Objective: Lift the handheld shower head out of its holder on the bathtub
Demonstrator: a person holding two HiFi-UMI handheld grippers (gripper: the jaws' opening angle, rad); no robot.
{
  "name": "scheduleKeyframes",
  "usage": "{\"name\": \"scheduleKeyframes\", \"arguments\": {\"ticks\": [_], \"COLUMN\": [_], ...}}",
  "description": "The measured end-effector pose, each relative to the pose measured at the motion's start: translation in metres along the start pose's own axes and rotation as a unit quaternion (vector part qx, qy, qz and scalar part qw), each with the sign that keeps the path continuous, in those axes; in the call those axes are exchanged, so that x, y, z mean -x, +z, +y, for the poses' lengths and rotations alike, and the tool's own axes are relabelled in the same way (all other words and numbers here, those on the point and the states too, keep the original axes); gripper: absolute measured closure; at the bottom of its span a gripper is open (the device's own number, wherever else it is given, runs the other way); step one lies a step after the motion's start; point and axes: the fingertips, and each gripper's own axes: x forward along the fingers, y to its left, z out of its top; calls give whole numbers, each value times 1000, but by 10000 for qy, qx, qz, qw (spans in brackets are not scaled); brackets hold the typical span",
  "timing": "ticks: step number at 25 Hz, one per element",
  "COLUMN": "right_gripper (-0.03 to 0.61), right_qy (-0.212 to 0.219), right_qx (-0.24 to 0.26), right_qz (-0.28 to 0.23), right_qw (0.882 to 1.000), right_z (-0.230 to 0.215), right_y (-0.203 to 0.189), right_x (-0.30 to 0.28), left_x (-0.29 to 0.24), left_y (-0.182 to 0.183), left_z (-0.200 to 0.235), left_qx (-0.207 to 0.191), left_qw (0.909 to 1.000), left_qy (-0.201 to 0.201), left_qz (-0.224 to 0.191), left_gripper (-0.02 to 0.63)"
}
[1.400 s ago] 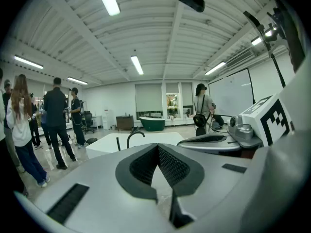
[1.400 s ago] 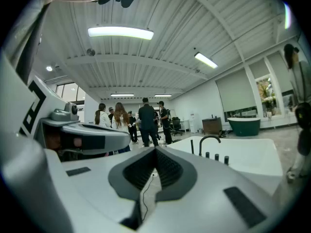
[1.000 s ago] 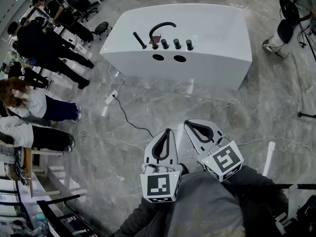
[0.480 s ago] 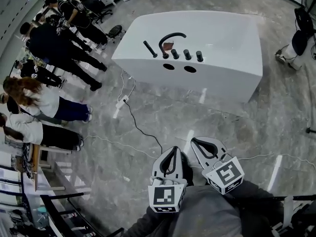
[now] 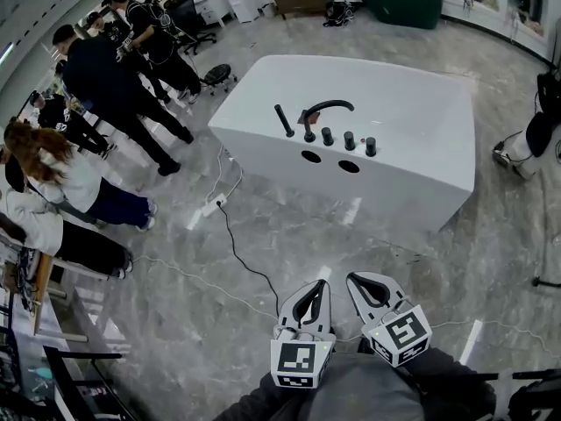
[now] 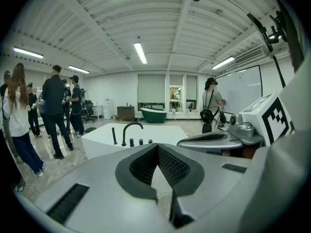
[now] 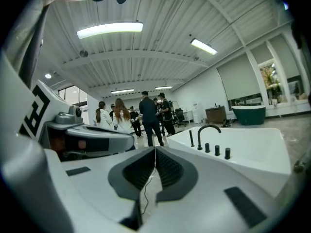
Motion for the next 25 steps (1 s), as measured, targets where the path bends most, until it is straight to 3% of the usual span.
{"name": "scheduleKeyframes", "arguments": {"ticks": [17,25], "right_gripper": [574,574], "right_qy": [-267,-317], "right_qx": [92,248], "right_qz": [196,162], "right_qw": [9994,9991], "right_z": [9,13], "right_y": [40,58], "right_x": [-198,-244], "left_x": [-65,-80], "left_y": [17,24], "left_z": [196,241], "left_qx": [396,468], "left_qw": [9990,9986], "left_qy": [-46,-79], "left_qz": [-179,-243], "left_gripper": [611,611]}}
